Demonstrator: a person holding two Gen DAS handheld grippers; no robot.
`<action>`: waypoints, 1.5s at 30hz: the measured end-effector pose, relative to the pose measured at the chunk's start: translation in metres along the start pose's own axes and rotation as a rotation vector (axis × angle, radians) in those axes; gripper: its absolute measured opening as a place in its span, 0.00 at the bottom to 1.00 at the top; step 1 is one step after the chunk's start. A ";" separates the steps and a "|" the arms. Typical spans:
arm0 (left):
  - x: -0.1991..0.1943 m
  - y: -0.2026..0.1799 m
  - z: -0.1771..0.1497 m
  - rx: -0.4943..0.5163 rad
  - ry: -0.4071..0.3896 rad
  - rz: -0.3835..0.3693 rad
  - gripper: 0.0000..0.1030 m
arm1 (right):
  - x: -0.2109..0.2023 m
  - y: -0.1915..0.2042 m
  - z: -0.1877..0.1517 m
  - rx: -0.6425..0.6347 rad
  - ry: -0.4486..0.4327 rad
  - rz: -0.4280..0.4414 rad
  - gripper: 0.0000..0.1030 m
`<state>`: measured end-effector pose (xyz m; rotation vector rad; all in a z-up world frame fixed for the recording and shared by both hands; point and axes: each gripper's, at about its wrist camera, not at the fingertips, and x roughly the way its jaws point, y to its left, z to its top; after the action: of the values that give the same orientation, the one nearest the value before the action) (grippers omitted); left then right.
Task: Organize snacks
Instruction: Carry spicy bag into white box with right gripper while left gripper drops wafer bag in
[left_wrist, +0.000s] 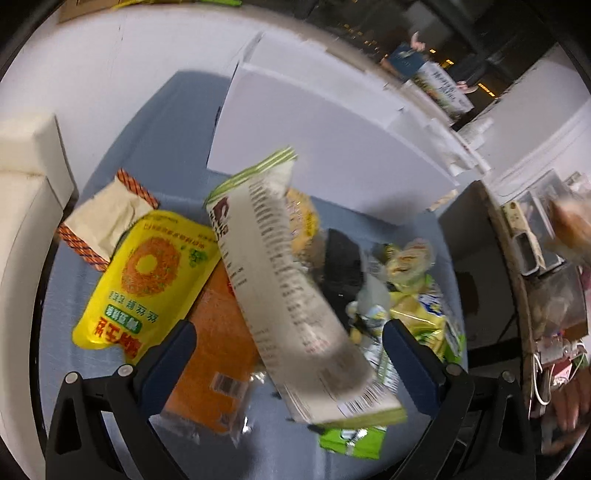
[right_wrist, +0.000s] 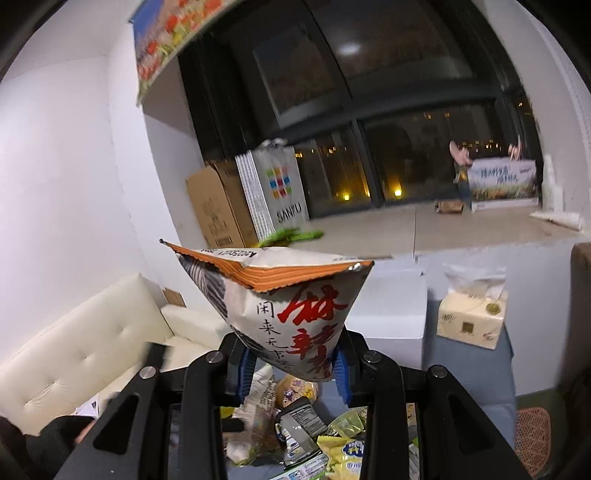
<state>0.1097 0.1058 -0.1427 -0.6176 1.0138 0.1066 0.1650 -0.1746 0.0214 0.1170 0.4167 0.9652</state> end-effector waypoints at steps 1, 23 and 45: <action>0.005 0.000 0.000 0.000 0.006 0.003 0.96 | -0.007 0.002 -0.001 0.001 -0.013 0.005 0.37; -0.102 -0.069 0.037 0.327 -0.390 -0.041 0.28 | -0.012 -0.023 -0.008 0.095 0.081 -0.017 0.37; 0.060 -0.066 0.221 0.362 -0.198 0.292 0.55 | 0.268 -0.146 0.057 0.225 0.731 -0.214 0.40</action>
<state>0.3344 0.1567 -0.0806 -0.1234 0.8967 0.2311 0.4339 -0.0335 -0.0453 -0.0844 1.1877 0.7220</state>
